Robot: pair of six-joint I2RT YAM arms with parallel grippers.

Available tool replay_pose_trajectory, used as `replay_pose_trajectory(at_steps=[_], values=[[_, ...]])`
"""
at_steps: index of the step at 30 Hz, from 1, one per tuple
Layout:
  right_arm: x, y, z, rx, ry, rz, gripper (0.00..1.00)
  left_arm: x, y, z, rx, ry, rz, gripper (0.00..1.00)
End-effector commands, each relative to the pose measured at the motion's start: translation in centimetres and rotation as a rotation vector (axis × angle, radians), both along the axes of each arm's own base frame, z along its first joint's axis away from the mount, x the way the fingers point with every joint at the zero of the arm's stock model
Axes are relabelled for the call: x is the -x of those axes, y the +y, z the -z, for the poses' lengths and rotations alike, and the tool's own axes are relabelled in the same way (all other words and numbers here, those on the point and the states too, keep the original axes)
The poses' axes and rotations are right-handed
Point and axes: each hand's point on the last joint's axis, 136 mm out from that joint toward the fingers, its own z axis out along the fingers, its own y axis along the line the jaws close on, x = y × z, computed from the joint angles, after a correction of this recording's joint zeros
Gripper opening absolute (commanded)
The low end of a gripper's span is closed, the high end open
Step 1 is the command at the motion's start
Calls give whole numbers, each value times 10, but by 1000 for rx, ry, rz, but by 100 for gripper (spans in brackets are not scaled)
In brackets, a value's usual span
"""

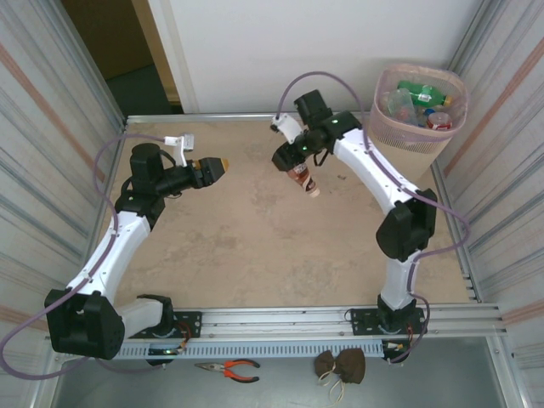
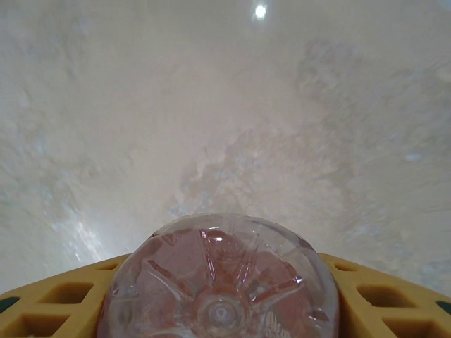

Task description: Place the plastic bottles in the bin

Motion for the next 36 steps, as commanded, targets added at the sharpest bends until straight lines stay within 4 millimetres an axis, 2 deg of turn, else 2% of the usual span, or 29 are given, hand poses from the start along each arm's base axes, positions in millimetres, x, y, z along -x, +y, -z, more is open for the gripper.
replay_pose_trajectory(at_steps=[1,6,9,14,18,19,22,28,31,35,36], values=[[-4,-18,-67,-163,-74,65,52,-1,3,-7,13,-26,-6,72],[-16,-64,-133,-313,-191,165,51,-2,2,-6,18,-24,-3,72],[-23,-101,-169,-400,-263,247,51,-3,2,-6,19,-25,-3,72],[-33,-173,-221,-566,-381,407,50,-4,1,-6,24,-23,0,72],[-37,-241,-261,-696,-508,556,50,-4,0,-4,26,-20,3,72],[-42,-256,-254,-712,-503,603,50,-5,0,-4,27,-19,4,72],[-49,-300,-261,-694,-585,698,50,-5,0,-2,26,-16,4,72],[-76,-351,-256,-582,-734,783,49,-7,-1,-1,27,-15,10,72],[-90,-374,-255,-558,-795,822,48,-7,-1,0,26,-12,11,72],[-112,-389,-241,-466,-854,806,48,-10,-1,3,25,-2,8,72],[-116,-391,-247,-452,-886,787,48,-10,-2,4,26,0,11,72]])
